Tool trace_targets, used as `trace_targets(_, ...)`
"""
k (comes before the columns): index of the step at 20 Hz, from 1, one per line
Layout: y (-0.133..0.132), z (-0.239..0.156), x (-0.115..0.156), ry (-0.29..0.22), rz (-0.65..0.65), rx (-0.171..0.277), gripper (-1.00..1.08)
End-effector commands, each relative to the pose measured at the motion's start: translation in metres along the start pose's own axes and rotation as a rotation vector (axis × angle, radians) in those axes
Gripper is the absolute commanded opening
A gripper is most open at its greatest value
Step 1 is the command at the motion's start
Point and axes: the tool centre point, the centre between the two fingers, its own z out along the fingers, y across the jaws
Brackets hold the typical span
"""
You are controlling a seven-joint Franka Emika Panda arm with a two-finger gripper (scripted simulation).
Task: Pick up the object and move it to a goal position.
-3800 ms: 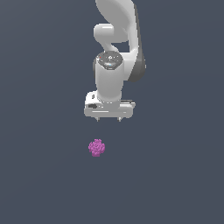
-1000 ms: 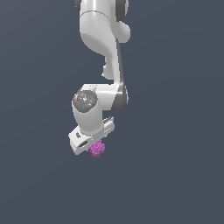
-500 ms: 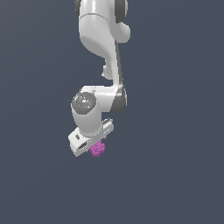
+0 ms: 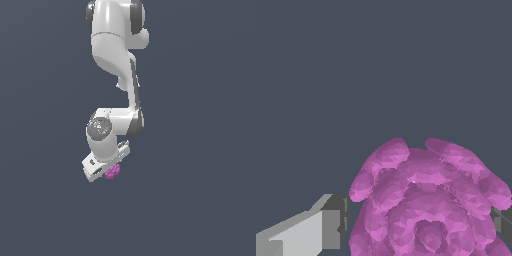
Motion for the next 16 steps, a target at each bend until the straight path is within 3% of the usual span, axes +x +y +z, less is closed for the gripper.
trace_targets(1, 0.0008, 0.0044, 0.0006, 0.001, 0.0, -0.001, 1.0)
trace_targets(4, 0.0014, 0.0032, 0.0013, 0.001, 0.0, -0.001, 1.0)
trace_targets(5, 0.0014, 0.0032, 0.0013, 0.001, 0.0, -0.001, -1.0)
trace_targets(16, 0.0018, 0.0026, 0.0012, 0.002, 0.0, -0.002, -1.0)
